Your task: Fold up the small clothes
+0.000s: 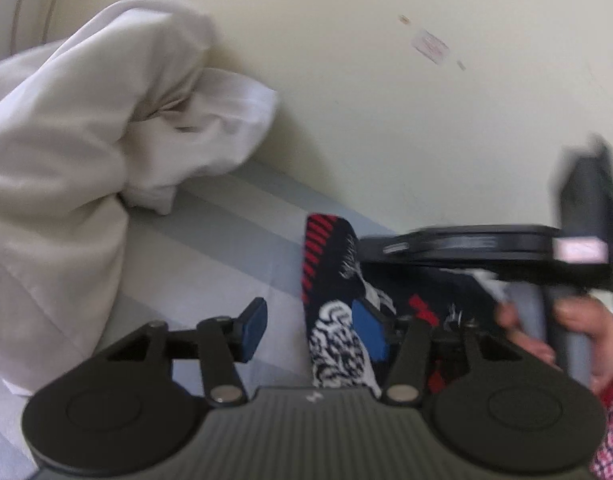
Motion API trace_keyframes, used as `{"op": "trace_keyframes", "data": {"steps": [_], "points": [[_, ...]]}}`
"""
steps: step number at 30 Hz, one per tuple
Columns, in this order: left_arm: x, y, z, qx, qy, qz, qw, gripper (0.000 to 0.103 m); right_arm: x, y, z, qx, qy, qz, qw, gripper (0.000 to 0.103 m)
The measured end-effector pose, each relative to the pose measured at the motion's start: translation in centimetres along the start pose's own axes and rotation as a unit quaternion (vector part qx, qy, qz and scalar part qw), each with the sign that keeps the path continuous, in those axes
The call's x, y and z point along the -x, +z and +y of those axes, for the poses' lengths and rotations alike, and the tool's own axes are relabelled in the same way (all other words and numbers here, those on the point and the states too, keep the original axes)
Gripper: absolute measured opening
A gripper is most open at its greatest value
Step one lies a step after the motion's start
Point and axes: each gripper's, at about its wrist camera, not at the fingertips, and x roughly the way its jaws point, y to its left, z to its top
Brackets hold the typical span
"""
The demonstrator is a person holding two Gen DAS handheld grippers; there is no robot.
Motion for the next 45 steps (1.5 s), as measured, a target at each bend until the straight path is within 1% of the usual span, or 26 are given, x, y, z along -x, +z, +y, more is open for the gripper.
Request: {"op": "trace_keyframes", "data": {"steps": [1,2,3,4,5,7,8,9,11,13,14,17,21,23,25,27,29,31,35,36,37,38,39,40,42,45], "points": [[-0.3,-0.2,-0.7,-0.019,0.017,0.003,0.9997,0.042,-1.4,-0.4,0.7,0.013,0.009,0.021,1.000,0.020],[-0.6,-0.6,-1.2,-0.032,0.034,0.005,0.9989,0.041,-3.1,-0.7,1.5,0.021,0.009,0.041,0.999,0.004],[-0.8,-0.9,-1.5,-0.043,0.049,0.009,0.9978,0.040,-4.4,-1.2,2.2,0.018,0.004,0.049,0.999,0.004],[-1.3,-1.0,-1.5,-0.050,0.060,0.015,0.9968,0.042,-4.7,-1.5,2.8,0.018,-0.003,0.017,1.000,0.004],[-1.4,-1.2,-1.4,-0.051,0.064,0.021,0.9965,0.043,-5.0,-1.4,3.2,0.019,-0.007,0.007,1.000,0.004],[-1.5,-1.3,-1.2,-0.057,0.067,0.020,0.9959,0.045,-5.2,-0.6,2.5,-0.013,0.001,0.019,1.000,0.005],[-1.3,-1.5,-1.1,-0.061,0.068,0.019,0.9957,0.045,-4.5,-0.5,2.0,-0.023,0.010,0.025,0.999,0.010],[-1.3,-1.6,-1.1,-0.063,0.070,0.019,0.9954,0.045,-3.0,-0.3,1.5,-0.026,0.016,0.018,0.999,0.011],[-1.4,-1.6,-1.3,-0.069,0.074,0.017,0.9947,0.046,1.6,-0.7,0.5,-0.017,0.002,-0.021,1.000,0.016],[-1.5,-1.7,-1.5,-0.073,0.079,0.015,0.9941,0.047,7.1,-1.7,-0.8,-0.006,-0.020,-0.055,0.998,0.032],[-1.5,-1.8,-1.5,-0.075,0.081,0.014,0.9938,0.047,9.5,-2.5,-1.4,0.002,-0.039,-0.067,0.997,0.038],[-1.4,-1.9,-1.7,-0.084,0.088,0.011,0.9926,0.049,16.6,-7.0,-3.9,0.019,-0.107,-0.079,0.991,0.039],[-1.5,-2.0,-2.0,-0.099,0.100,0.004,0.9900,0.053,21.9,-13.5,-7.3,0.002,-0.192,-0.067,0.979,0.039],[-1.5,-2.0,-2.0,-0.101,0.100,0.003,0.9899,0.054,23.1,-16.0,-8.3,-0.021,-0.207,-0.066,0.976,0.041],[-1.5,-2.1,-1.9,-0.100,0.099,0.003,0.9900,0.055,23.7,-17.7,-8.3,-0.039,-0.201,-0.070,0.976,0.044],[-1.5,-2.0,-1.9,-0.099,0.098,0.003,0.9903,0.056,23.7,-19.2,-7.8,-0.035,-0.200,-0.069,0.977,0.047],[-1.6,-2.0,-1.8,-0.098,0.097,0.004,0.9904,0.056,22.5,-20.2,-6.4,-0.020,-0.215,-0.057,0.975,0.047],[-1.6,-2.0,-1.8,-0.098,0.098,0.004,0.9904,0.057,21.1,-20.7,-4.9,-0.003,-0.236,-0.057,0.970,0.047],[-1.7,-2.0,-1.9,-0.100,0.099,0.004,0.9901,0.057,21.6,-22.1,-4.0,-0.003,-0.242,-0.067,0.968,0.049],[-1.7,-2.0,-1.9,-0.099,0.099,0.004,0.9901,0.057,21.5,-22.5,-4.0,-0.007,-0.243,-0.068,0.968,0.049],[-1.7,-2.0,-1.8,-0.099,0.098,0.004,0.9902,0.058,21.5,-22.8,-4.0,-0.013,-0.241,-0.066,0.968,0.044],[-1.7,-2.0,-1.8,-0.099,0.098,0.004,0.9902,0.058,21.5,-23.1,-3.9,-0.013,-0.241,-0.064,0.968,0.020],[-1.7,-2.0,-1.8,-0.099,0.098,0.004,0.9902,0.058,21.7,-23.2,-3.6,-0.010,-0.238,-0.063,0.969,0.013],[-1.7,-2.0,-1.8,-0.099,0.098,0.004,0.9902,0.058,22.0,-23.1,-3.0,-0.004,-0.243,-0.063,0.968,0.010],[-1.8,-2.1,-1.8,-0.100,0.098,0.003,0.9901,0.058,22.1,-22.7,-1.6,0.031,-0.269,-0.068,0.960,0.009],[-1.8,-2.1,-1.9,-0.104,0.100,0.003,0.9895,0.058,23.4,-20.6,-0.6,0.069,-0.281,-0.098,0.952,0.009]]}}
